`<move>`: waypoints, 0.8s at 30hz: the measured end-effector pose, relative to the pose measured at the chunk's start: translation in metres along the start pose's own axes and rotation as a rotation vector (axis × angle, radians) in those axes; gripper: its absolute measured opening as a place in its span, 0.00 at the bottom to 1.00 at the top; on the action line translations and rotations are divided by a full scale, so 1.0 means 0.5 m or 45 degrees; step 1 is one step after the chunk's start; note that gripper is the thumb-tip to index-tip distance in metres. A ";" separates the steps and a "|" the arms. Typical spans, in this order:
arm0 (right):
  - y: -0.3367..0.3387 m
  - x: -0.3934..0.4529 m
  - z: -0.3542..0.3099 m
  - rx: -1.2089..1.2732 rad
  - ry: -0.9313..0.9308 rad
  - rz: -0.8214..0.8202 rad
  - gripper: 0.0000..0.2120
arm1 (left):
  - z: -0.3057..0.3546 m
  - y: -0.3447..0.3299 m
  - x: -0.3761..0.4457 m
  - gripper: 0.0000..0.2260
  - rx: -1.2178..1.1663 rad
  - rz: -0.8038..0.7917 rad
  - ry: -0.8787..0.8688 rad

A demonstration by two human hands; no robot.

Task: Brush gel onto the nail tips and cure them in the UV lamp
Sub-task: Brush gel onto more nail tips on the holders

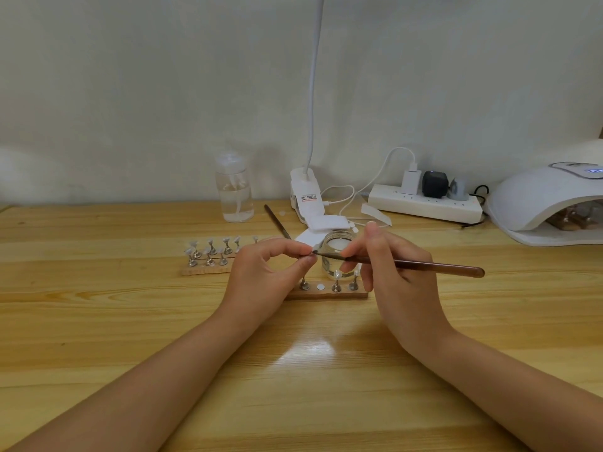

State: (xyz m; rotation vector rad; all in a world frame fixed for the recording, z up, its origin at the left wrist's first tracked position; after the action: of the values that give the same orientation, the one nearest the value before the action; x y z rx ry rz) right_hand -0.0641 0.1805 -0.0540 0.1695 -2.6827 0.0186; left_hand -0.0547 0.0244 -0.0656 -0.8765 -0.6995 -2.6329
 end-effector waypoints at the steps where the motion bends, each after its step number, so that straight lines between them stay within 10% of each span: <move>1: -0.001 -0.001 -0.002 0.013 0.001 -0.014 0.17 | 0.000 0.000 0.000 0.09 0.000 -0.006 -0.003; 24: 0.007 0.002 -0.002 -0.006 0.040 0.000 0.18 | -0.002 -0.004 0.001 0.08 -0.060 -0.027 -0.048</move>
State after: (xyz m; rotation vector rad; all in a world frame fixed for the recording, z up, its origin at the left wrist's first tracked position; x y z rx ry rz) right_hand -0.0651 0.1836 -0.0526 0.1666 -2.6513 0.0149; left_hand -0.0565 0.0256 -0.0668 -0.9388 -0.6625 -2.6682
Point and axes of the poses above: each hand's wrist, its own x-axis towards the middle knuckle, its own y-axis out of the back of the hand, z = x × y, the point moved 4 cm from there along x, towards the middle knuckle, and after that the axes turned 9 degrees about -y, right-handed, at the moved point
